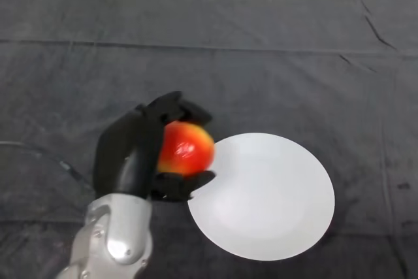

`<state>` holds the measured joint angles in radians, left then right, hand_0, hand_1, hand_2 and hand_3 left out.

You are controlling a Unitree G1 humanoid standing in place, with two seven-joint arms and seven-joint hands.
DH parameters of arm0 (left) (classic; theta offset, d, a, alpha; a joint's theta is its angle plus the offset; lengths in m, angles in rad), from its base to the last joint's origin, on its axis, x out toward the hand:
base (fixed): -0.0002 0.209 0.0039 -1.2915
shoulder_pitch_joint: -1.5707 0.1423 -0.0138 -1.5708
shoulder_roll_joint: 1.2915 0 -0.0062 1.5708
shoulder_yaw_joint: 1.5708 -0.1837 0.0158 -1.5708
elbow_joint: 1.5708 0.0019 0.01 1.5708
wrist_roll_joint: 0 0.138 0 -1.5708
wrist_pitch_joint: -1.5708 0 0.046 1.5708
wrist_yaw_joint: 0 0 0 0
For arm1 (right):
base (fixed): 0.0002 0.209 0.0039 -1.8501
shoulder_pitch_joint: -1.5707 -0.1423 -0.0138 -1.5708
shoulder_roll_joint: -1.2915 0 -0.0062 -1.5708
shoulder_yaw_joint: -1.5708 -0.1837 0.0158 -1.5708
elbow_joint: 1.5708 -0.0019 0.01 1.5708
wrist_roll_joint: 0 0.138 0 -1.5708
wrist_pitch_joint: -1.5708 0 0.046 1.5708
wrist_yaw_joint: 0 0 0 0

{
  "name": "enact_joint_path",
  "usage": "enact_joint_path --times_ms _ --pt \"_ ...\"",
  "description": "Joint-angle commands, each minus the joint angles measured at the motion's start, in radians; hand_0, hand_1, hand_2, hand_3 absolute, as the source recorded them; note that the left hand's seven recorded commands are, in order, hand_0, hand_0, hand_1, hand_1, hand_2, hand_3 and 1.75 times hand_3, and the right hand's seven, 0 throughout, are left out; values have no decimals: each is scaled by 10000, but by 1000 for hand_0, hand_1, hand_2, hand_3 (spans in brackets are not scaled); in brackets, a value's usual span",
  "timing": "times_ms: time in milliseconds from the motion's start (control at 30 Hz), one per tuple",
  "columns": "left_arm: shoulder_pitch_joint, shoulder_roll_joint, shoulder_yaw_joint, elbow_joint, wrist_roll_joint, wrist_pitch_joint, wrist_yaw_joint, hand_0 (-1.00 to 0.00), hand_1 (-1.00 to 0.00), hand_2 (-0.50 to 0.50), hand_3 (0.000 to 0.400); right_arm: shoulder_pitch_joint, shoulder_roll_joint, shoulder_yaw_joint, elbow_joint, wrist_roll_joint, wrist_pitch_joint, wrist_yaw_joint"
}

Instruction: Move the apple to the plate

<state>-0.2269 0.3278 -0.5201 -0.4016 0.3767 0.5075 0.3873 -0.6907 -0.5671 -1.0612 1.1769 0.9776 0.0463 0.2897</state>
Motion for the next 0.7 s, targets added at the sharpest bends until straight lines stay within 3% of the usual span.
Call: enact_joint_path --times_ms 33,700 --pt "-387 -52 -264 516 37 -137 185 -1000 -1000 0 400 -144 -227 8 -29 197 -71 -21" --pt "-2419 -499 -2309 2586 -1218 -456 490 -1000 -1000 0 400 -153 -240 2 1 200 -75 -6"
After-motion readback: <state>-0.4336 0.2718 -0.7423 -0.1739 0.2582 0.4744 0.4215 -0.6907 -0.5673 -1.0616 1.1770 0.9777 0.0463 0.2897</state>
